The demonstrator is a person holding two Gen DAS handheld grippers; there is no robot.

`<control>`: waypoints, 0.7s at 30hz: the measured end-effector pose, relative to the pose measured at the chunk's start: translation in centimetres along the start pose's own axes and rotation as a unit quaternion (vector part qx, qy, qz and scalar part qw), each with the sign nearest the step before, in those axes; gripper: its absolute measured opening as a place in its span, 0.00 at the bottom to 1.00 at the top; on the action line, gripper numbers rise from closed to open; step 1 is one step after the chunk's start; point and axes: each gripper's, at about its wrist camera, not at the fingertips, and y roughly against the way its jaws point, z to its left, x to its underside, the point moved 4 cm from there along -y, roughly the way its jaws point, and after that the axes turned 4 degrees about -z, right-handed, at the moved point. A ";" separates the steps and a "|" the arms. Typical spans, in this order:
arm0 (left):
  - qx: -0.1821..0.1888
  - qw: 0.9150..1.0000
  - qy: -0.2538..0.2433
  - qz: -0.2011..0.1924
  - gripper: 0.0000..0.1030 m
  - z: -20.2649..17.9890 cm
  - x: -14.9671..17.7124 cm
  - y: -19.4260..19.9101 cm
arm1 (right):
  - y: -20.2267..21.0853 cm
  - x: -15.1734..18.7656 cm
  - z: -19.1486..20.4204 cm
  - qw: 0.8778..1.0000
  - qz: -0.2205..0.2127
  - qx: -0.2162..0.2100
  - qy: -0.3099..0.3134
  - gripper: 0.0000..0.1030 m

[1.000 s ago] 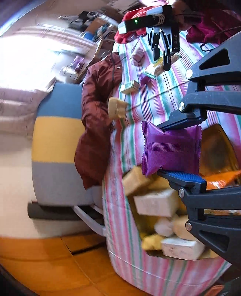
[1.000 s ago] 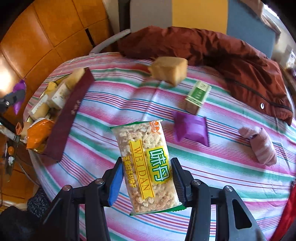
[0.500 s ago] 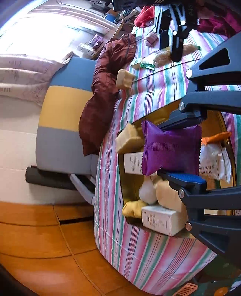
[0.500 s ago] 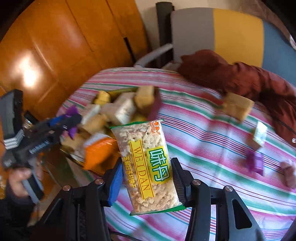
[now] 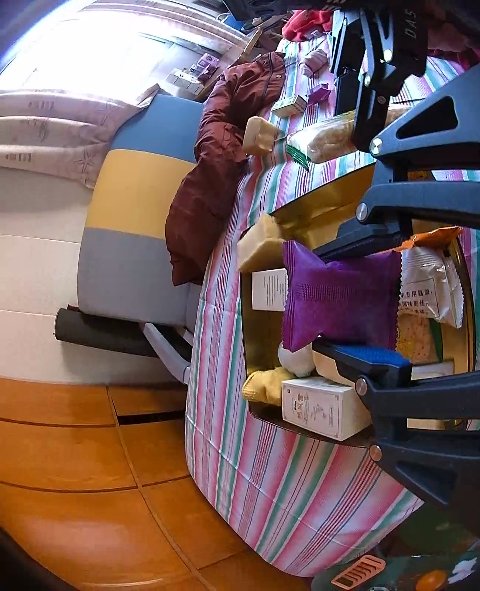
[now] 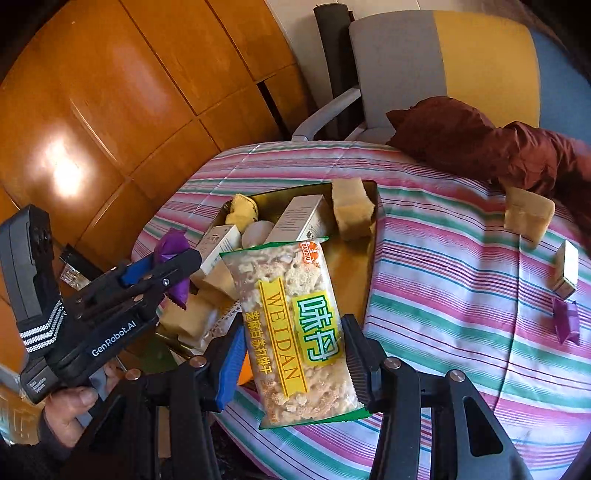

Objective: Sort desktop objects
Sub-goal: 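Carry the cracker packet and purple snack over the gold tray and open both grippers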

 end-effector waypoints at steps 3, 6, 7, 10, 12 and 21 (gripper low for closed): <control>-0.004 1.000 0.003 0.000 0.41 0.3 0.0 -0.2 | -0.4 0.0 0.1 1.000 0.000 0.002 -0.008 0.49; -0.007 1.000 0.006 0.003 0.41 0.5 0.0 -0.6 | -0.6 0.0 0.4 1.000 0.000 0.001 -0.010 0.49; -0.008 1.000 0.007 0.003 0.41 0.6 0.0 -0.7 | -0.8 0.0 0.5 1.000 0.001 -0.002 -0.011 0.49; -0.011 1.000 0.007 0.005 0.41 0.6 0.0 -1.0 | -1.0 0.1 0.6 1.000 0.002 -0.001 -0.013 0.49; -0.012 1.000 0.010 0.008 0.41 0.7 0.1 -1.4 | -1.2 0.2 0.7 1.000 0.004 -0.002 -0.017 0.49; -0.022 0.999 0.012 0.021 0.45 1.0 0.3 -2.5 | -1.9 0.3 0.4 1.000 0.007 -0.004 -0.027 0.51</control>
